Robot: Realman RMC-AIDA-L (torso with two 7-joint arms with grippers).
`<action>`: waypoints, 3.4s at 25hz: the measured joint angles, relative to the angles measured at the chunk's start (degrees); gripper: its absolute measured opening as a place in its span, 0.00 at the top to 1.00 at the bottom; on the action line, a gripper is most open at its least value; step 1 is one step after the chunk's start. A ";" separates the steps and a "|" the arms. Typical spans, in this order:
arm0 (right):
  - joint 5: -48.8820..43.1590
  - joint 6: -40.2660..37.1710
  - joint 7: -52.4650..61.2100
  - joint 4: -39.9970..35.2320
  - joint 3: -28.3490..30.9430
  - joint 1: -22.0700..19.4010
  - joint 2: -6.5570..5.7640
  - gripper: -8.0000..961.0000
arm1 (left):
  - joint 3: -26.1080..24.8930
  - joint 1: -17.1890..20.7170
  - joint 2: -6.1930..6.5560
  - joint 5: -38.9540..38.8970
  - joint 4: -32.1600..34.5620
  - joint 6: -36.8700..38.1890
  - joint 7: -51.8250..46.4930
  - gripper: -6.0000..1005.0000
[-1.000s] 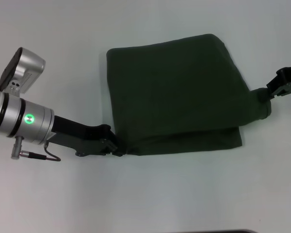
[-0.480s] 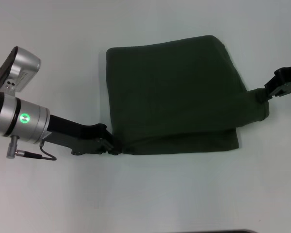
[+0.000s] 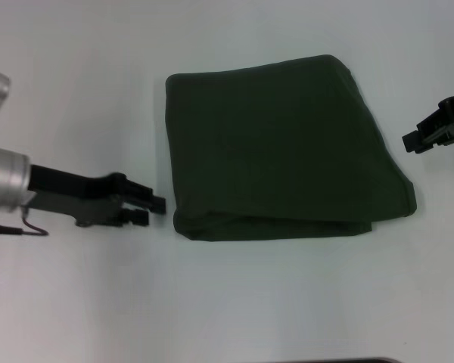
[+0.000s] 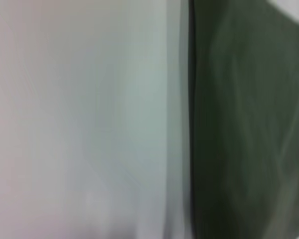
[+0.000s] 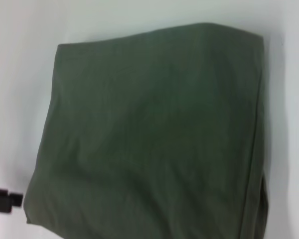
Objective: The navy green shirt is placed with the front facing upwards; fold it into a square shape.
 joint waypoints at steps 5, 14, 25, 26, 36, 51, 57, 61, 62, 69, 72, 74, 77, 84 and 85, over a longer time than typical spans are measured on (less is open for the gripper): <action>0.08 -1.18 0.02 -1.49 1.32 -0.19 -0.66 0.84 | -6.01 0.67 0.82 -1.07 3.80 2.49 -0.65 0.61; 2.10 -0.03 0.05 0.48 1.38 2.70 1.63 0.63 | -6.52 -1.47 -0.48 -6.24 4.28 4.58 1.54 0.59; 1.82 4.68 0.85 6.46 -3.13 4.44 4.42 0.64 | -0.62 -3.79 -4.30 -6.45 2.13 5.02 2.69 0.60; 1.81 4.97 1.22 6.56 -4.06 4.22 4.43 0.64 | -0.27 -3.90 -4.40 -6.45 1.76 5.02 2.69 0.60; 1.73 7.12 2.94 6.57 -5.23 0.38 2.40 0.64 | 2.70 -3.42 -3.10 -5.98 -0.43 -2.53 2.31 0.60; 15.70 -4.66 5.85 -2.63 0.26 2.39 -1.57 0.64 | -1.94 -2.67 -1.38 -8.14 5.88 3.15 1.86 0.60; 18.94 -0.36 6.16 -2.33 -0.29 4.08 -0.40 0.64 | -3.82 -2.89 -1.16 -8.17 6.91 4.36 1.86 0.60; 18.98 1.53 6.16 -2.27 -1.47 4.71 0.12 0.64 | -3.85 -3.46 -0.93 -8.17 6.91 4.82 1.86 0.60; 18.97 1.65 6.16 -2.25 -1.89 4.80 0.14 0.64 | -3.73 -3.68 -0.96 -8.17 6.73 4.93 1.91 0.60; 18.86 1.90 6.16 -2.23 -3.46 4.29 0.02 0.64 | 2.83 -6.08 -3.43 -8.11 1.60 1.78 3.33 0.60; 18.78 2.00 6.15 -2.23 -3.61 3.62 0.06 0.64 | 3.90 -7.09 -4.67 -8.12 -0.83 -0.12 3.95 0.60; 18.77 2.02 6.15 -2.23 -3.68 3.11 0.15 0.64 | 4.18 -7.60 -5.18 -9.16 -2.23 -1.09 4.23 0.60; 18.77 2.13 6.10 -2.23 -3.78 2.22 0.29 0.64 | 5.89 -8.12 -5.18 -11.36 -4.49 -4.30 4.74 0.60; 18.77 2.16 6.00 -2.09 -3.78 0.93 0.53 0.64 | 9.17 -7.50 -2.84 -10.70 -7.25 -9.91 4.24 0.60; 18.78 2.14 6.01 -2.09 -3.77 0.87 0.52 0.64 | 9.08 -6.98 -2.28 -10.69 -7.29 -9.97 4.09 0.60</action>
